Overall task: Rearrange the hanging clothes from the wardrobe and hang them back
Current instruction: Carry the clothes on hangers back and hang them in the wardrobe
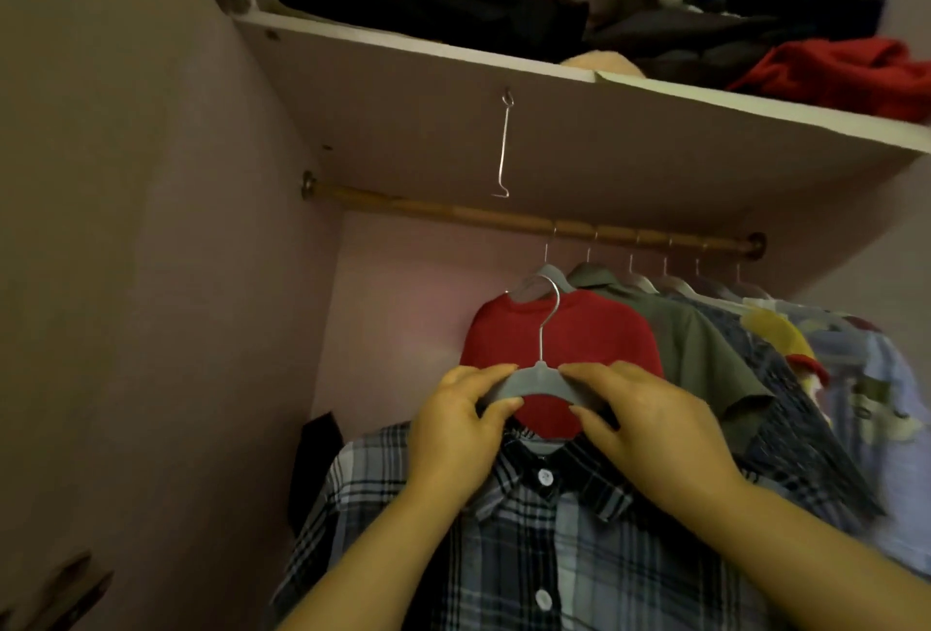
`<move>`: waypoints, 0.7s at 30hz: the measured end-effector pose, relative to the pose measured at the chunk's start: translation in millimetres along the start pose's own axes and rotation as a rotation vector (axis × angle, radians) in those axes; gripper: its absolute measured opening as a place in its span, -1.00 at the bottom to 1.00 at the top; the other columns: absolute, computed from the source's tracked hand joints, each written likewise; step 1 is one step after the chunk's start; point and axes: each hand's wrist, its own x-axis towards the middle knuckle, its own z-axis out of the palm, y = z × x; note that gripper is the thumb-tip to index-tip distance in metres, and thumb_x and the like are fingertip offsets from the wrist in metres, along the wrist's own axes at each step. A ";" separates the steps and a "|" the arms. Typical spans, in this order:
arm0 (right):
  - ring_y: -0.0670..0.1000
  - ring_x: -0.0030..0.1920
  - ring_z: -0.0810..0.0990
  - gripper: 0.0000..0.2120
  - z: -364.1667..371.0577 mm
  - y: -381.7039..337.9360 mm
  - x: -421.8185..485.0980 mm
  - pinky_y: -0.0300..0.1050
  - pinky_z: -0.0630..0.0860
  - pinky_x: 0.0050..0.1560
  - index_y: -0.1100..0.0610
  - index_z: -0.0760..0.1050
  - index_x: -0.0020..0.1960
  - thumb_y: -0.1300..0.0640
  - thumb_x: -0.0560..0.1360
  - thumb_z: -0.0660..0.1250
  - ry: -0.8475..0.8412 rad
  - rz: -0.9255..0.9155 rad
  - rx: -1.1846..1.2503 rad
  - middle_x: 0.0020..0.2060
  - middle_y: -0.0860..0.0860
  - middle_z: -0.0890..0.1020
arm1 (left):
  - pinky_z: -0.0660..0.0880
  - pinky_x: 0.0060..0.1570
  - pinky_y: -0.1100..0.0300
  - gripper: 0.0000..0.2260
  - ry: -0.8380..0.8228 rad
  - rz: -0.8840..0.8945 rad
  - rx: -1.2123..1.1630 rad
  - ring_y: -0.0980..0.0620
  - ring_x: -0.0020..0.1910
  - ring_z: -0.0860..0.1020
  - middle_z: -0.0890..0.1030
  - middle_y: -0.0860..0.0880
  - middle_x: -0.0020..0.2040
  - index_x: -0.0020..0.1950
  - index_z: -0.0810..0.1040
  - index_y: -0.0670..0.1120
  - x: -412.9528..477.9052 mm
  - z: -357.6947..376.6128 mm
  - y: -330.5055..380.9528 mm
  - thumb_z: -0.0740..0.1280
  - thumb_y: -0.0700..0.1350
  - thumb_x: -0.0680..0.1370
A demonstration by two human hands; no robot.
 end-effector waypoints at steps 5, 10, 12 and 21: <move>-0.04 0.03 0.56 -0.61 41.9 22.1 73.7 -0.20 0.47 -0.18 -0.13 0.32 0.39 -0.10 0.57 0.16 0.040 -0.019 -0.095 0.12 -0.11 0.53 | 0.36 0.08 0.36 -0.70 -0.029 0.050 0.082 0.14 0.10 0.47 0.51 0.08 0.15 0.30 0.49 0.01 73.7 23.9 -49.5 0.29 -0.08 0.56; 0.00 -0.02 0.56 -0.68 68.1 43.4 134.9 -0.17 0.49 -0.19 -0.08 0.38 0.33 -0.05 0.60 0.11 0.055 0.005 -0.187 0.06 -0.06 0.53 | 0.26 0.09 0.43 -0.64 -0.091 0.070 0.121 0.07 0.22 0.43 0.47 0.01 0.29 0.38 0.40 -0.01 120.1 35.3 -84.0 0.26 -0.14 0.58; 0.05 -0.10 0.56 -0.74 77.3 51.4 159.9 -0.11 0.49 -0.26 -0.02 0.44 0.25 0.02 0.62 0.09 0.084 0.025 -0.241 -0.04 -0.01 0.52 | 0.32 0.19 0.32 -0.59 -0.114 0.086 0.134 0.03 0.24 0.43 0.45 -0.01 0.30 0.41 0.36 0.01 132.6 36.9 -95.4 0.28 -0.15 0.56; 0.12 -0.29 0.44 -0.86 99.7 69.3 258.4 -0.14 0.26 -0.45 0.13 0.50 0.00 0.31 0.52 0.24 0.148 0.105 -0.309 -0.10 0.06 0.39 | 0.25 0.24 0.33 -0.61 -0.146 0.073 0.381 0.09 0.30 0.37 0.38 0.06 0.34 0.38 0.37 0.04 156.0 43.1 -141.3 0.28 -0.03 0.56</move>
